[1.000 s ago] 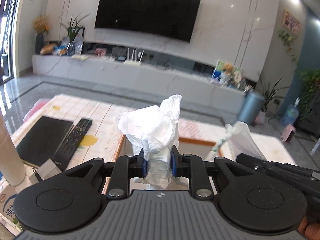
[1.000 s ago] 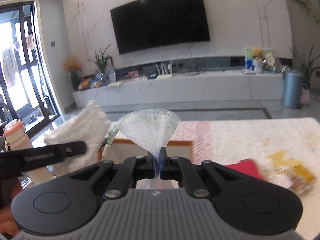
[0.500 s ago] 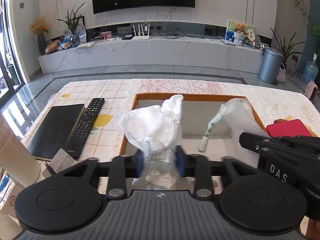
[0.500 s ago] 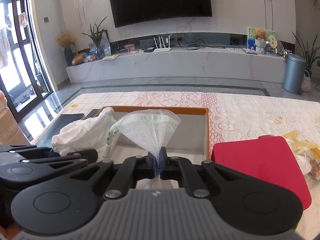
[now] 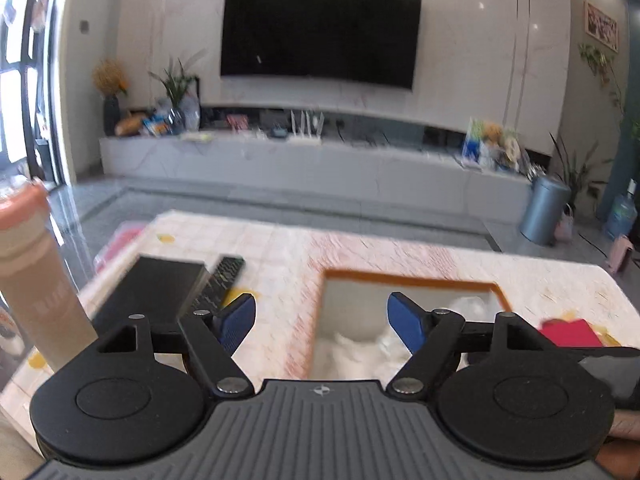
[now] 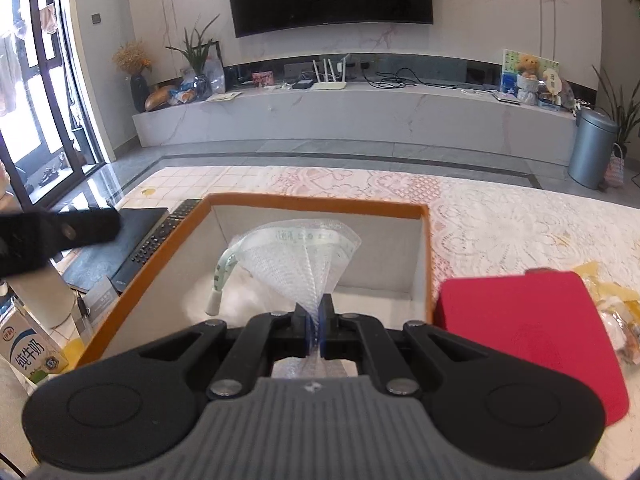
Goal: Organize soft objects
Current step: 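Lower the tissue and mesh bag into the orange box and open both grippers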
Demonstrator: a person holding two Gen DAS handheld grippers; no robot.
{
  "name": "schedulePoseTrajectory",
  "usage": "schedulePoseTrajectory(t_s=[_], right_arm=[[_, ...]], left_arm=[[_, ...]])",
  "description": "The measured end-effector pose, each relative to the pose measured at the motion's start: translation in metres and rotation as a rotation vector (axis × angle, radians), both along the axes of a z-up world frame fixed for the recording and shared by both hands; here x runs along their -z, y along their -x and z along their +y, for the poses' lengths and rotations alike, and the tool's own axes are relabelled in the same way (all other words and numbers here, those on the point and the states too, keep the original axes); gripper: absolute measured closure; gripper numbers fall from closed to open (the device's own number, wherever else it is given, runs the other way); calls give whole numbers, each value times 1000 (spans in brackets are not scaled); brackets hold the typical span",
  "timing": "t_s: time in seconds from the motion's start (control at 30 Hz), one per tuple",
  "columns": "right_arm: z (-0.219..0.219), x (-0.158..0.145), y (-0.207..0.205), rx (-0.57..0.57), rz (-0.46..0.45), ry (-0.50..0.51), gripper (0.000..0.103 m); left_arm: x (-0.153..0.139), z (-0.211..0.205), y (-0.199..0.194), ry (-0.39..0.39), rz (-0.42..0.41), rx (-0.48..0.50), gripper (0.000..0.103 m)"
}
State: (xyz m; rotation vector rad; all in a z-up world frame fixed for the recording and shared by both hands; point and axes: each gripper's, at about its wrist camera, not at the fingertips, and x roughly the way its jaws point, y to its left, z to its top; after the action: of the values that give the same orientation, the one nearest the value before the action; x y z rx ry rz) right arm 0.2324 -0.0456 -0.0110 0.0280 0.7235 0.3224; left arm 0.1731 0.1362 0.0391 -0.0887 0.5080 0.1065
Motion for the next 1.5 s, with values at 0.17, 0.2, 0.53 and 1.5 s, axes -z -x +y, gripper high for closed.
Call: schedulePoseTrajectory(t_s=[0.17, 0.2, 0.53, 1.5], right_arm=[[14, 4, -21, 9, 18, 27, 101], [18, 6, -25, 6, 22, 50, 101], [51, 39, -69, -34, 129, 253, 99], [98, 18, -62, -243, 244, 234, 98]], left_arm=[[18, 12, -9, -66, 4, -58, 15], [21, 15, -11, -62, 16, -69, 15], [36, 54, -8, 121, 67, -147, 15], [45, 69, 1, 214, 121, -163, 17]])
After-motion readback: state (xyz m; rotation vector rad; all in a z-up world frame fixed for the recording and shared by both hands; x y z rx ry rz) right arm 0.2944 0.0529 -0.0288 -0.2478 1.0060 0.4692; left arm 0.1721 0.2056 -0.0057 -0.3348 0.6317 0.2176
